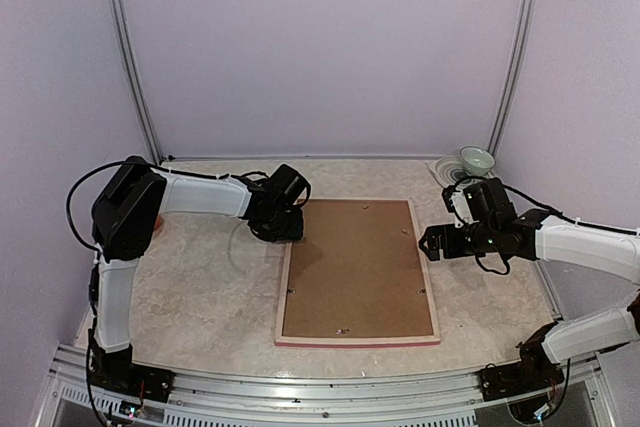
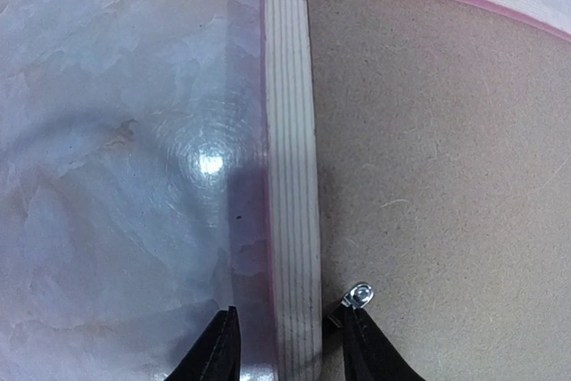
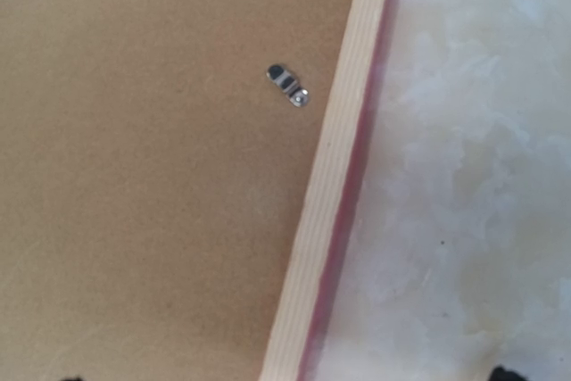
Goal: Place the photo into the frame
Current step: Press the fastener onto the backboard.
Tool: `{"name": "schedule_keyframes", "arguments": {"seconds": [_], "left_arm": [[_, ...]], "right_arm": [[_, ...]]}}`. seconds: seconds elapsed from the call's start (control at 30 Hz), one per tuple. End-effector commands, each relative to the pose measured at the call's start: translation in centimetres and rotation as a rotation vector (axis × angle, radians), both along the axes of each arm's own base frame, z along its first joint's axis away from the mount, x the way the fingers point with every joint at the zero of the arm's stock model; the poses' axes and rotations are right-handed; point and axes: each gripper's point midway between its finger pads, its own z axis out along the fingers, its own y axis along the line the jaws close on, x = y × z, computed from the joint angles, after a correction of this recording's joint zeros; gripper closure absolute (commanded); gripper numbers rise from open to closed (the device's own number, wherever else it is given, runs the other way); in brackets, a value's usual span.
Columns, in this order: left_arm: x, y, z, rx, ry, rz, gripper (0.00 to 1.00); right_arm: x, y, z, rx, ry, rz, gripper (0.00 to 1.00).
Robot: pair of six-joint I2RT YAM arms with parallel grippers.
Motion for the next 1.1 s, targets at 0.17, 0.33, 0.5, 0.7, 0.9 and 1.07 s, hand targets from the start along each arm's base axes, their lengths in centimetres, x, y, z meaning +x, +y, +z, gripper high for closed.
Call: {"name": "schedule_keyframes", "arguments": {"seconds": [0.17, 0.33, 0.5, 0.7, 0.9, 1.07], "left_arm": [[-1.6, 1.0, -1.9, 0.065, 0.073, -0.029, 0.60], [-0.9, 1.7, -2.2, 0.051, 0.074, 0.005, 0.63], [-0.9, 1.9, -2.5, 0.030, 0.081, 0.018, 0.72], [-0.9, 1.9, -2.5, 0.027, 0.081, 0.018, 0.73], [-0.8, 1.8, -2.1, 0.012, 0.068, 0.026, 0.74], [-0.4, 2.0, 0.2, -0.011, 0.024, 0.035, 0.65]], "right_arm": [[0.1, -0.2, -0.1, -0.003, -0.007, 0.001, 0.02], [0.1, -0.2, -0.2, -0.005, -0.006, 0.001, 0.02], [0.1, -0.2, -0.1, -0.005, -0.010, -0.002, 0.02], [0.2, -0.2, -0.1, -0.005, -0.010, -0.001, 0.02], [0.2, -0.2, -0.2, -0.006, -0.006, 0.000, 0.02], [0.3, -0.1, 0.0, -0.005, -0.009, 0.000, 0.02]]}}
